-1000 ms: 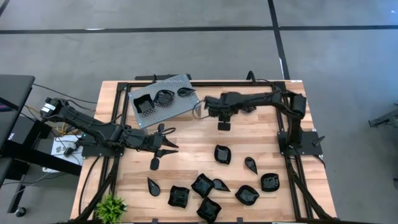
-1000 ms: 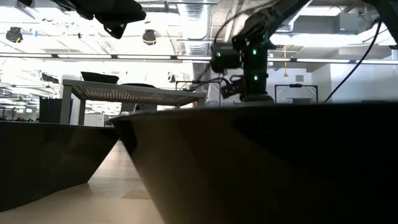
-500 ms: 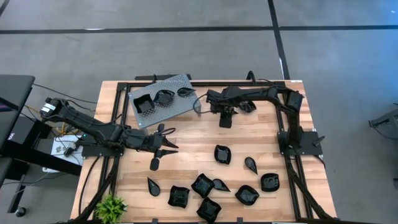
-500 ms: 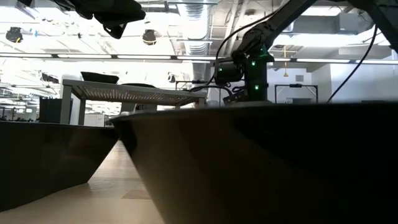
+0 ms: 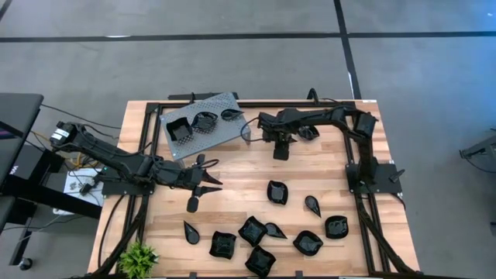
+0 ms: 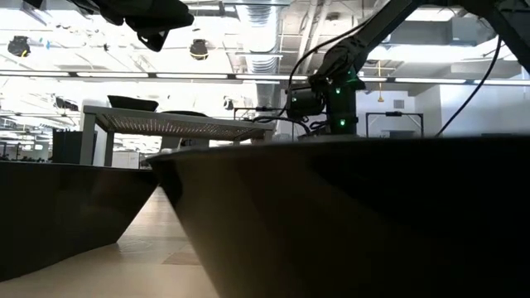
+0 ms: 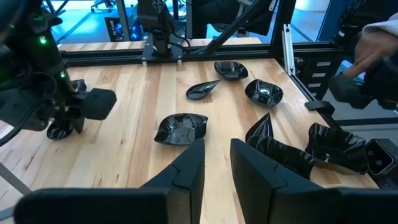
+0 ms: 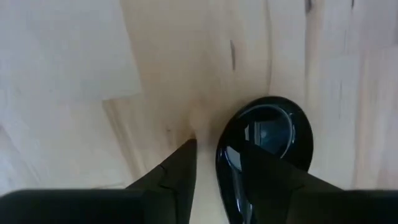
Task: Pick & Place Mini shaped plates
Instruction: Stack the black drop shaped plate on top of the black drop shaped plate on the shelf
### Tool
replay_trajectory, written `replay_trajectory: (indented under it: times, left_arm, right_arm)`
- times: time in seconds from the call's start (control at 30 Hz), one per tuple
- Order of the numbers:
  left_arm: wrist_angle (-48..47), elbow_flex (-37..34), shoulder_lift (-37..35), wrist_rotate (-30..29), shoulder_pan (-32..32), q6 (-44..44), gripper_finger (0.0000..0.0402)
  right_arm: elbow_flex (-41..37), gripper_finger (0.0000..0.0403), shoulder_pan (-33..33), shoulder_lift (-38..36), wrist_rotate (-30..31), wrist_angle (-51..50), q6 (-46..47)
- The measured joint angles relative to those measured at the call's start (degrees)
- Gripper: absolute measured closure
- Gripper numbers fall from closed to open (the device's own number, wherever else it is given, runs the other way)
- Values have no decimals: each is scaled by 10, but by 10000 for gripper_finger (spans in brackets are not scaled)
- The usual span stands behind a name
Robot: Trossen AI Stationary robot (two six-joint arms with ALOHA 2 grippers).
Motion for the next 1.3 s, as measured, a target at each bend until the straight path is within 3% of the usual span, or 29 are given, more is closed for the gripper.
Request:
replay_trajectory:
  times: [0.1,0.3,0.53,0.8,1.07,1.3]
  left_arm:
    - [0,0,0,0,0,0,324]
    - [0,0,0,0,0,2,324]
    - [-1,0,0,0,0,2,324]
    - [-9,0,0,0,0,-11,324]
    - [-84,0,-19,0,-1,-30,324]
    - [-96,0,-63,0,-6,-30,324]
  right_arm:
    - [-1,306,-2,1,1,1,0]
    - [-1,392,0,-1,3,0,-2]
    - [31,397,25,-24,4,-85,53]
    - [94,400,118,-93,3,-132,158]
    - [151,400,203,-134,39,-20,186]
    - [229,402,187,-120,83,87,93]
